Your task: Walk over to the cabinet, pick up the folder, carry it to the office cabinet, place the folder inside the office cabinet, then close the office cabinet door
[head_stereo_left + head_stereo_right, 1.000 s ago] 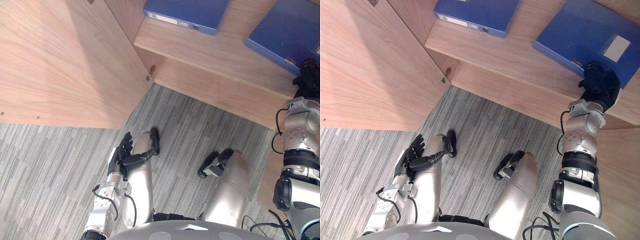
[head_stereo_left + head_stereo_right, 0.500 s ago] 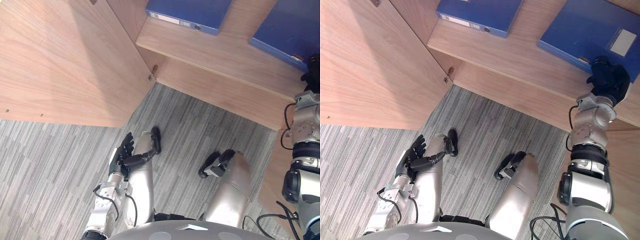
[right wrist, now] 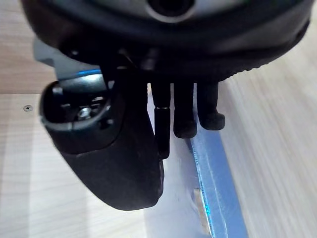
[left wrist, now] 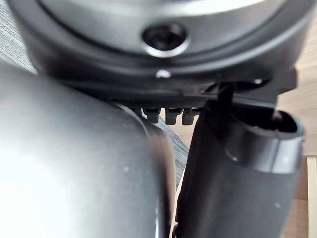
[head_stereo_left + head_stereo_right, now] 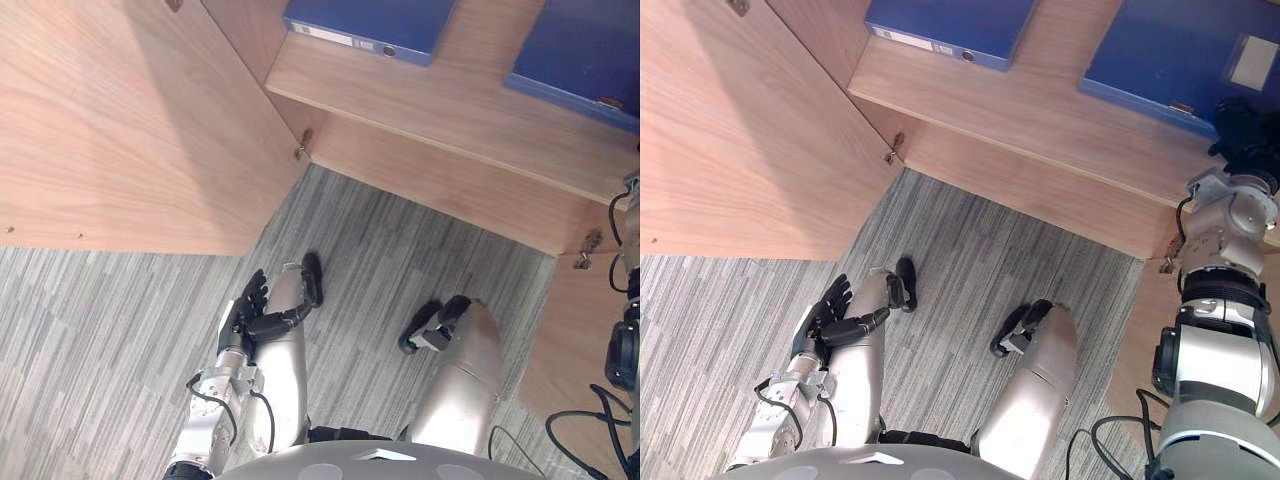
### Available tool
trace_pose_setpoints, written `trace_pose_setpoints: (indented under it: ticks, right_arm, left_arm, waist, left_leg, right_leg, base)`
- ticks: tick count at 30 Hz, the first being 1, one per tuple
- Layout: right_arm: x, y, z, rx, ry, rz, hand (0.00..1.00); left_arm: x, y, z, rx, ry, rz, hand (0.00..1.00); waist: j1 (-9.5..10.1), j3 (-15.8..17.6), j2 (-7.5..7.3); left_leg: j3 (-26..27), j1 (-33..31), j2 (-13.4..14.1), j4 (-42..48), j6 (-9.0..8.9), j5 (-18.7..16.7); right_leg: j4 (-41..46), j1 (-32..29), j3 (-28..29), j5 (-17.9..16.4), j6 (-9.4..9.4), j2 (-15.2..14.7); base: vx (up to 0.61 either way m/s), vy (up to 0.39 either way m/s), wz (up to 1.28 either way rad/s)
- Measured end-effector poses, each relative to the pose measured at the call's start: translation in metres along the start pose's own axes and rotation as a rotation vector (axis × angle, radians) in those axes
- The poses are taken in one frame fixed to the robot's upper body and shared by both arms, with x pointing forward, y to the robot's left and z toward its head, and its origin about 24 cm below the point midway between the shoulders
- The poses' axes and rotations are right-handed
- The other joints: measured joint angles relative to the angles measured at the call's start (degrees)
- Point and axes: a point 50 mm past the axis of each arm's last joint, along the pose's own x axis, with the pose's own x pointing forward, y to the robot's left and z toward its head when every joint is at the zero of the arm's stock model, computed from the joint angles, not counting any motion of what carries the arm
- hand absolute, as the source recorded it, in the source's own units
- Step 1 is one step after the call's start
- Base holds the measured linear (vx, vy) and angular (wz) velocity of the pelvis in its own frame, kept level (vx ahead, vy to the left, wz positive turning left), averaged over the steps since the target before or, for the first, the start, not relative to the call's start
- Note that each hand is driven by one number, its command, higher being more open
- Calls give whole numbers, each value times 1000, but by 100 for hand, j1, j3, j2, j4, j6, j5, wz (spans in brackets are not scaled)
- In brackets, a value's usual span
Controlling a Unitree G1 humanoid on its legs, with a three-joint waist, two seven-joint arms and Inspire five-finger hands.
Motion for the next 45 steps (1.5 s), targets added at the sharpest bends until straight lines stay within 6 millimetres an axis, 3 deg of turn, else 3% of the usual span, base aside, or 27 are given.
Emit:
trace_pose_setpoints:
  ticks: [9, 21, 27, 31, 32, 37, 38, 39, 40, 45]
  right_arm:
    - [8, 6, 22, -23, -44, 10, 0]
    - [3, 15, 17, -14, -48, 50, 0]
    - [-52, 28, -8, 105, -120, 218, 0]
    - [-80, 16, -23, 125, -136, 207, 0]
    - [-109, 3, -23, 144, -184, 194, 0]
    - [-121, 1, -22, 172, -203, 210, 0]
    - [-132, 5, -24, 196, -199, 241, 0]
    - [-138, 8, -27, 203, -188, 269, 0]
    - [-151, 14, -38, 197, -149, 338, 0]
    - [-155, 19, -50, 166, -108, 394, 0]
  left_arm:
    - [0, -1, -1, 0, 2, -6, 100]
    - [0, 1, 0, -16, -4, -1, 100]
    - [0, 7, 4, 9, -13, 8, 100]
    - [-2, 12, 8, 21, -28, 16, 100]
    - [-5, 18, 13, 31, -53, 33, 100]
    - [-6, 23, 16, 41, -64, 43, 100]
    - [-6, 24, 16, 41, -64, 44, 100]
    - [-7, 25, 16, 43, -62, 47, 100]
    - [-7, 29, 17, 52, -64, 62, 100]
    - [-7, 33, 20, 75, -79, 57, 100]
  waist:
    - [-2, 7, -10]
    - [-13, 57, -91]
    - [-43, 171, -282]
    - [-91, 193, -320]
    - [-143, 247, -462]
    - [-137, 265, -580]
    - [-122, 285, -633]
    - [-127, 262, -589]
    - [-205, 288, -658]
    - [-206, 277, -737]
  left_leg:
    - [1, -16, 1, 7, -4, 5]
    - [-6, -33, 12, 18, -63, 31]
    - [-75, -13, 207, 276, -206, -124]
    - [-91, -2, 293, 530, -200, -287]
    - [-68, 13, 464, 1029, -152, -614]
    - [-2, 48, 492, 1138, -107, -666]
    - [-51, 95, 496, 1248, -205, -735]
    - [-75, 117, 499, 1259, -200, -762]
    - [-68, 204, 502, 1269, -177, -833]
    - [-29, 230, 466, 1235, -108, -877]
  right_leg:
    - [-44, 2, -5, 25, -39, 6]
    - [-76, 10, -12, 28, -39, 23]
    - [-105, 125, -16, 25, -33, 227]
    - [-85, 204, 34, 27, -28, 300]
    - [32, 224, 230, 54, 30, 423]
    - [27, 223, 319, 65, 101, 423]
    - [19, 272, 318, 73, 95, 429]
    - [22, 322, 316, 83, 91, 447]
    - [-31, 429, 326, 101, 146, 471]
    - [-210, 516, 328, 232, 248, 475]
  base:
    - [0, 0, 0]
    - [0, 0, 0]
    - [17, 14, -15]
    - [-9, 84, -20]
    - [-35, 197, -51]
    - [-35, 70, -13]
    - [7, 28, -14]
    - [24, 65, -16]
    - [24, 69, -9]
    - [12, 74, 1]
